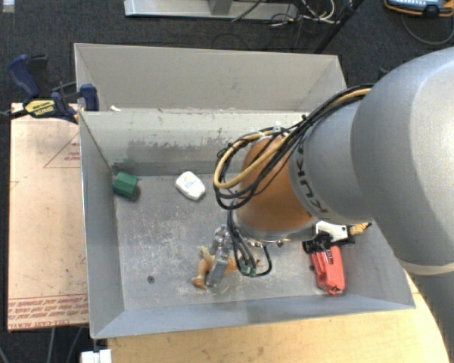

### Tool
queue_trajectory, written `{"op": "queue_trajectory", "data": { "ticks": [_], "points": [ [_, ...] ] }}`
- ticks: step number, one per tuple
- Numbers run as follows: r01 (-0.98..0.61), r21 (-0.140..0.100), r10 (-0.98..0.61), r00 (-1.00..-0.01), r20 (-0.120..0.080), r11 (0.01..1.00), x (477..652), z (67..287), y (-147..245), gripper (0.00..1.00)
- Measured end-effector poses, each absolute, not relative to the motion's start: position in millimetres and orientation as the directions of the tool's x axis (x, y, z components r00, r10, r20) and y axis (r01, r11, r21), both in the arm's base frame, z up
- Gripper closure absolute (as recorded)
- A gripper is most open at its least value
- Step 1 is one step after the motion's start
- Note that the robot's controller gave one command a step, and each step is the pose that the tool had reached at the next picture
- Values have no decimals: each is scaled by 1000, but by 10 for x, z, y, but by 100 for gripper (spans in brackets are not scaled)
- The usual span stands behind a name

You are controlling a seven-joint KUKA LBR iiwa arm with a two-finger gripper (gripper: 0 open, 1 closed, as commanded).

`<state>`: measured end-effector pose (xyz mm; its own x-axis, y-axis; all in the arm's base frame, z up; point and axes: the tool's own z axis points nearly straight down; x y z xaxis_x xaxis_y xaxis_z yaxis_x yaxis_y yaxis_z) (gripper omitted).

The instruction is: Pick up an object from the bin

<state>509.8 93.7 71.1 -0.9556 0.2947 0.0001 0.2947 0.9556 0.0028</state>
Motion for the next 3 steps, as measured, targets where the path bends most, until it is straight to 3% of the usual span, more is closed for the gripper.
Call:
{"op": "queue_trajectory", "data": {
  "ticks": [1,2,3],
  "points": [
    [270,3,270,-963,-1,963,5035,1940,875,100],
    [269,3,269,-963,-1,963,5034,1939,876,100],
    [236,4,236,-972,-4,972,4945,3117,733,100]
  ]
}}
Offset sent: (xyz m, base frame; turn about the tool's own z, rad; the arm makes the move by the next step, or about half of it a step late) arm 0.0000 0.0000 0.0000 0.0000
